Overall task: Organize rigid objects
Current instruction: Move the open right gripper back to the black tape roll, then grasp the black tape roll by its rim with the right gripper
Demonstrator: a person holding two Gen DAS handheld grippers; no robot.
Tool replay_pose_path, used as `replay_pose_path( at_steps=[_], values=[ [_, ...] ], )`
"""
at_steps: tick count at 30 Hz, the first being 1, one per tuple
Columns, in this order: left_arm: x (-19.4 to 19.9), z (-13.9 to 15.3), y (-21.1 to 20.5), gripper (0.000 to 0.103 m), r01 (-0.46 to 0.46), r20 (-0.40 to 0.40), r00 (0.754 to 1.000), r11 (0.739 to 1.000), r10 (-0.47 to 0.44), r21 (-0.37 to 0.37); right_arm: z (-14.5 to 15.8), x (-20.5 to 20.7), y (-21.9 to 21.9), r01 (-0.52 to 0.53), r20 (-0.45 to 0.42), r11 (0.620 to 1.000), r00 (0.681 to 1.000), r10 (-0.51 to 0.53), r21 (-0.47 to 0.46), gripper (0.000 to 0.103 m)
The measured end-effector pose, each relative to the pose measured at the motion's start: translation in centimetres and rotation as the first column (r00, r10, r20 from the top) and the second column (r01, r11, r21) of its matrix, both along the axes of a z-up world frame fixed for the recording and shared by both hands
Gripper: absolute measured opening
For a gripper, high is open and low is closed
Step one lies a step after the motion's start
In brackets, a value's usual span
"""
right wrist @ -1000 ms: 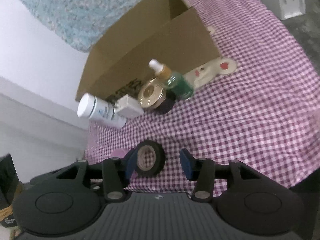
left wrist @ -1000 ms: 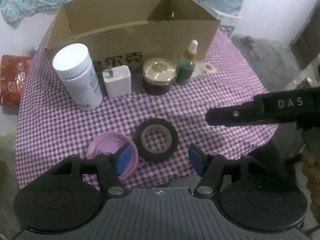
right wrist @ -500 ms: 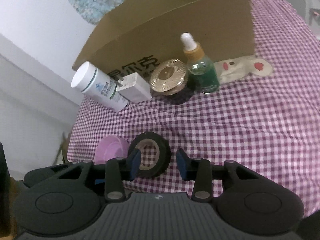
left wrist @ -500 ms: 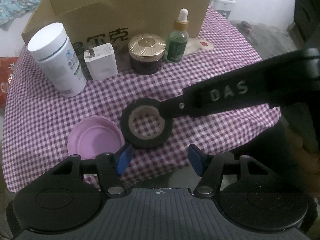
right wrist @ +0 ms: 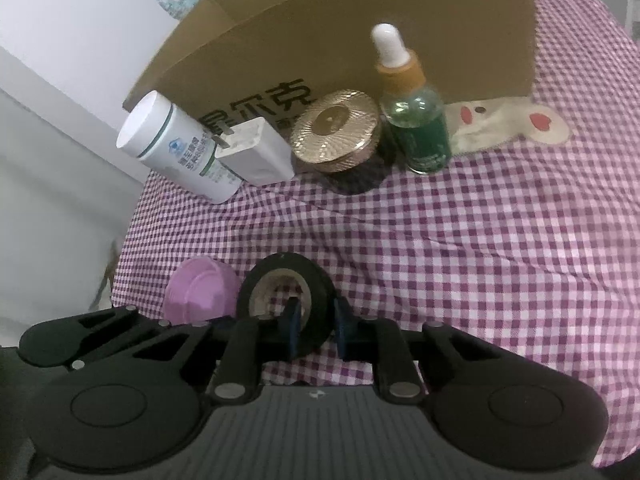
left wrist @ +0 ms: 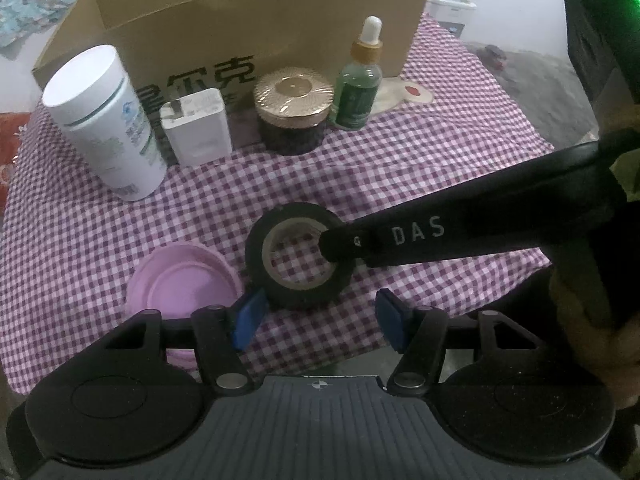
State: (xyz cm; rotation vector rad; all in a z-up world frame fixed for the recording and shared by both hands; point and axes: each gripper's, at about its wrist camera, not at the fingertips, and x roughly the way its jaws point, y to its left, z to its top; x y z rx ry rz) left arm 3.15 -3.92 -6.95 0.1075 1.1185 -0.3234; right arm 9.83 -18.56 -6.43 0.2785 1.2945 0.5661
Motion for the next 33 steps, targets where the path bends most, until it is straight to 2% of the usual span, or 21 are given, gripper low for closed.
replay_pose_path(
  at_steps=[13, 22, 26, 33],
  values=[
    [0.3, 0.2, -5.0, 0.060, 0.146, 0.037, 0.989, 0.989, -0.145, -0.026, 0.4, -1.1, -5.8, 0.128, -0.032, 0.992, 0.991, -0.128, -0.009, 0.018],
    [0.3, 0.9, -4.0, 0.061, 0.128, 0.064, 0.990, 0.992, -0.128, -0.002, 0.5, -1.3, -6.6, 0.147, -0.040, 0.989, 0.988, -0.147, 0.000, 0.018],
    [0.7, 0.5, -3.6, 0.061, 0.114, 0.044, 0.992, 0.993, -0.114, 0.010, 0.3, -1.2, -6.3, 0.142, -0.036, 0.990, 0.989, -0.142, -0.001, 0.019],
    [1.1, -0.3, -4.5, 0.062, 0.140, 0.022, 0.990, 0.990, -0.140, 0.016, 0.3, -1.0, -6.5, 0.140, -0.037, 0.990, 0.990, -0.139, 0.003, 0.019]
  ],
)
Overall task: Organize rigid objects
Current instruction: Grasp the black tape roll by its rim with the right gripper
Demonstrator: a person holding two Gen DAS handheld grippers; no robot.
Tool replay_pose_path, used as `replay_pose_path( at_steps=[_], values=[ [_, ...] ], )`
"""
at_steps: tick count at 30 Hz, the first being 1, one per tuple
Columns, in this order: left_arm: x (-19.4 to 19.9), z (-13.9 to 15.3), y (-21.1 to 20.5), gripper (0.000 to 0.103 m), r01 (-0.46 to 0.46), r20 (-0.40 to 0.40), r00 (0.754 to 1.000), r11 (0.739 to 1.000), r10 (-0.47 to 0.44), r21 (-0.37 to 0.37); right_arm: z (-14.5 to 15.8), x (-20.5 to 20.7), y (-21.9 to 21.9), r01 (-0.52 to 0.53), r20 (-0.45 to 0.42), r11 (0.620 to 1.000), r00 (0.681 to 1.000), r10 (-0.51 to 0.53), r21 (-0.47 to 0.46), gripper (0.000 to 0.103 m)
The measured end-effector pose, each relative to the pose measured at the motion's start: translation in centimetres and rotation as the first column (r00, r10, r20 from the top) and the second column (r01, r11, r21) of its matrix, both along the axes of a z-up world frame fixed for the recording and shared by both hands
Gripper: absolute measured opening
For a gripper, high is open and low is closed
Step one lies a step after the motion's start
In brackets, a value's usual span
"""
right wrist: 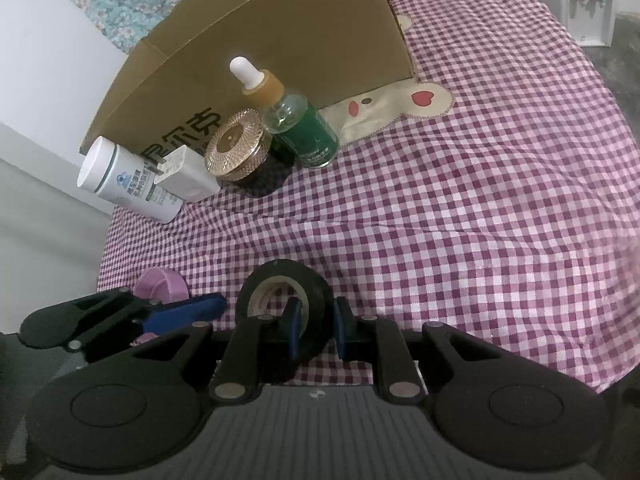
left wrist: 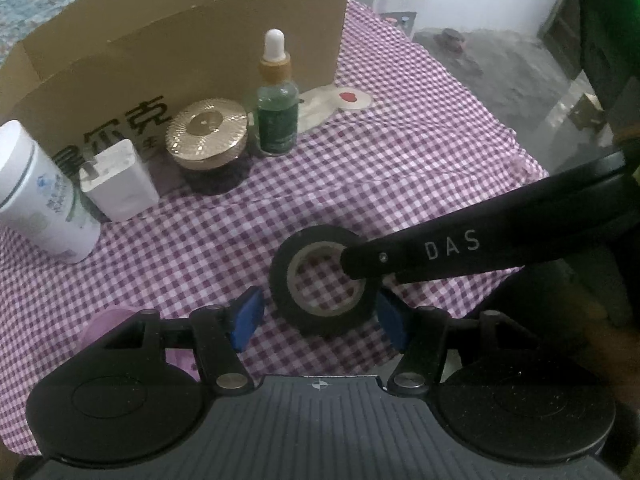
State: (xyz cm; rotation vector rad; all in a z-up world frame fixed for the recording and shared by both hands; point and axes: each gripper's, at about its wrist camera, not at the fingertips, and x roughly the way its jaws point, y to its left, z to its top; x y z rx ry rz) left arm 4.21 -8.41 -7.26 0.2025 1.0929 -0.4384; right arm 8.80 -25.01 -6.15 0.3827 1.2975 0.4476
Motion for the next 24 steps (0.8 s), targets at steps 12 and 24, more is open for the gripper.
replay_pose_path(
  at_steps=[12, 24],
  values=[
    [0.54, -0.65, -0.72, 0.065, 0.002, 0.002, 1.000, 1.000, -0.002, 0.019, -0.16, 0.01, -0.42, 0.026, -0.017, 0.999, 1.000, -0.025, 0.027, 0.020],
    [0.86, -0.99, -0.85, 0.066, -0.006, -0.005, 1.000, 0.999, 0.006, 0.035, 0.17, -0.11, -0.21, 0.018, -0.010, 0.999, 1.000, -0.018, 0.031, 0.022]
  ],
)
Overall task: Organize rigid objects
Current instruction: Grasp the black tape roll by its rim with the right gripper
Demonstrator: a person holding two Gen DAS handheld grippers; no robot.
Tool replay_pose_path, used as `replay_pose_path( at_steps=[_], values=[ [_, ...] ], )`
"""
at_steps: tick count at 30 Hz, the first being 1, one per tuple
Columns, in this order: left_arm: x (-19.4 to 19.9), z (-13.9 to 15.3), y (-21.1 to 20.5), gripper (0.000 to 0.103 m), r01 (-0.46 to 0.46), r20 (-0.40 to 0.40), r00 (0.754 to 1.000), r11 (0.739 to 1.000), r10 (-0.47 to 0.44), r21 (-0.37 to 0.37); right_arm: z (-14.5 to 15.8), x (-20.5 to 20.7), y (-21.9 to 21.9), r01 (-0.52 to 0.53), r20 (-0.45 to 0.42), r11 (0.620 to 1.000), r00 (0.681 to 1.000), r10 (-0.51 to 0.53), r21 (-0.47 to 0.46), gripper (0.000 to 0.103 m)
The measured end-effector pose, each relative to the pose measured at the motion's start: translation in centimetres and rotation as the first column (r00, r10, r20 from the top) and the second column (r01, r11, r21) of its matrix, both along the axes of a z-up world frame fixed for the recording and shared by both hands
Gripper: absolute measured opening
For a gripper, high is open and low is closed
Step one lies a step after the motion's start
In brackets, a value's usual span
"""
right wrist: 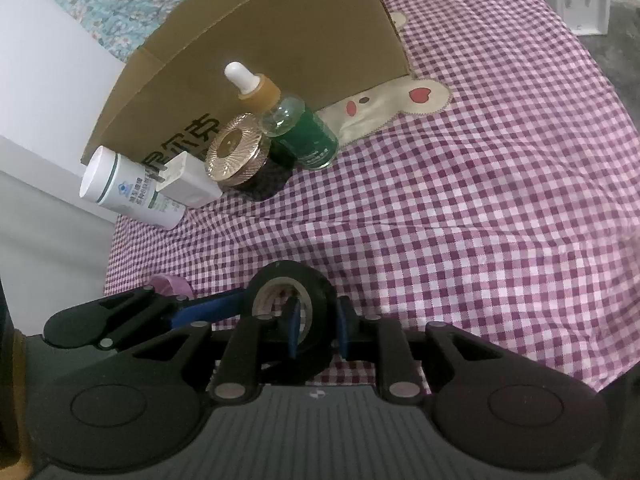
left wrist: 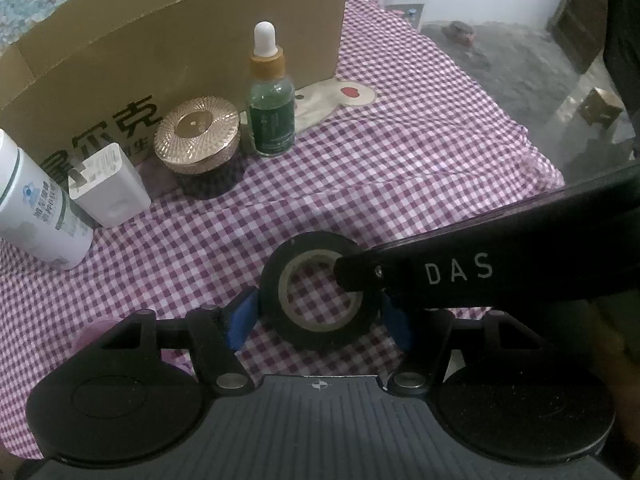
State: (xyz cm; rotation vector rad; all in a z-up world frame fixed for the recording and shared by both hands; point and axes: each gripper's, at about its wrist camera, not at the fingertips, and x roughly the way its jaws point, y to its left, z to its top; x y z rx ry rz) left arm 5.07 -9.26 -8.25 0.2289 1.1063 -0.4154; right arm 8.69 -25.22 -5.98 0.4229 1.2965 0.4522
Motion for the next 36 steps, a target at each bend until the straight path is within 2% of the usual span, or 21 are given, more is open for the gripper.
replay_pose_path(
  at_steps=[9, 36],
  values=[
    [0.2, 0.1, 0.1, 0.065, -0.007, -0.004, 1.000, 1.000, 0.007, 0.004, -0.4, 0.5, 0.4, -0.012, 0.007, 1.000, 1.000, 0.012, -0.010, 0.022],
    [-0.6, 2.7, 0.1, 0.065, -0.025, 0.050, 0.998, 1.000, 0.025, -0.010, 2.5, -0.6, 0.3, 0.013, 0.063, 1.000, 0.998, -0.012, -0.011, 0.022]
  ],
)
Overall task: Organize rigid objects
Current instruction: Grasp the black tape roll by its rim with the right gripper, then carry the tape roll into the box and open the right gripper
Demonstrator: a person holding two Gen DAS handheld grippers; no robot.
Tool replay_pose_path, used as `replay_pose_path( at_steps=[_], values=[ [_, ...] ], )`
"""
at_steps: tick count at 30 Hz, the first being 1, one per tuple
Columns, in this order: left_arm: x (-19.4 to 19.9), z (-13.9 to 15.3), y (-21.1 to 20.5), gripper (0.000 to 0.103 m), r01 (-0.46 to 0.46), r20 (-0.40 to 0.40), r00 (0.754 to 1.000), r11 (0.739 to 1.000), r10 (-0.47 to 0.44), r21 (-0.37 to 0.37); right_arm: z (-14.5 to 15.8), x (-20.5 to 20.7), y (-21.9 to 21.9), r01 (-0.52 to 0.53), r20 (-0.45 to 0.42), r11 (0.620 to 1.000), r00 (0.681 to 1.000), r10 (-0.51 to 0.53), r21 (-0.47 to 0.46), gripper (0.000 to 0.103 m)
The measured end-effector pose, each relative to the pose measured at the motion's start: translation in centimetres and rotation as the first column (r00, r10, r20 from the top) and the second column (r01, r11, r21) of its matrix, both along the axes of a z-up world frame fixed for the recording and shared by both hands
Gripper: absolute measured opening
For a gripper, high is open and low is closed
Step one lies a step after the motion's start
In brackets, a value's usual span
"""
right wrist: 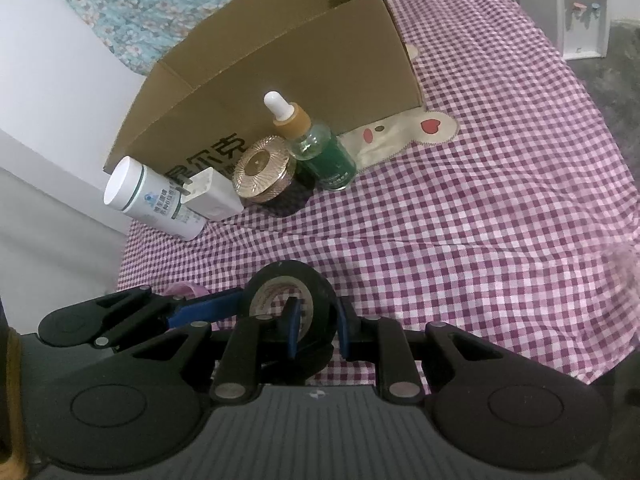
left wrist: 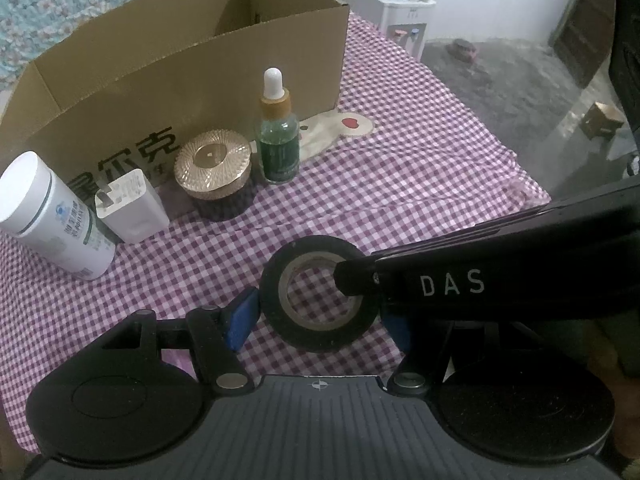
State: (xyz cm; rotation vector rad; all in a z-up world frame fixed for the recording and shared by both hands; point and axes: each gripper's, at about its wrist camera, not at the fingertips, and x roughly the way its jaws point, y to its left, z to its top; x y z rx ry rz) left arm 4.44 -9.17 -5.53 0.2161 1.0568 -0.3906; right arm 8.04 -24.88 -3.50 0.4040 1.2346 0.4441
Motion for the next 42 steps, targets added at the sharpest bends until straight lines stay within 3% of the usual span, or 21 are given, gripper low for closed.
replay_pose_path(
  at_steps=[23, 34, 42],
  values=[
    [-0.4, 1.0, 0.1, 0.065, -0.013, 0.023, 1.000, 1.000, 0.013, -0.001, 0.7, -0.3, 0.2, 0.009, 0.008, 1.000, 1.000, -0.009, 0.005, 0.022],
    [-1.0, 3.9, 0.7, 0.065, -0.043, 0.087, 0.995, 0.999, 0.045, -0.019, 3.6, -0.9, 0.9, -0.009, 0.105, 1.000, 0.994, 0.010, -0.005, 0.022],
    [-1.8, 7.5, 2.2, 0.065, -0.083, 0.178, 0.980, 0.996, 0.089, -0.039, 7.0, -1.0, 1.9, -0.022, 0.197, 1.000, 0.980, 0.020, 0.008, 0.022]
  ],
)
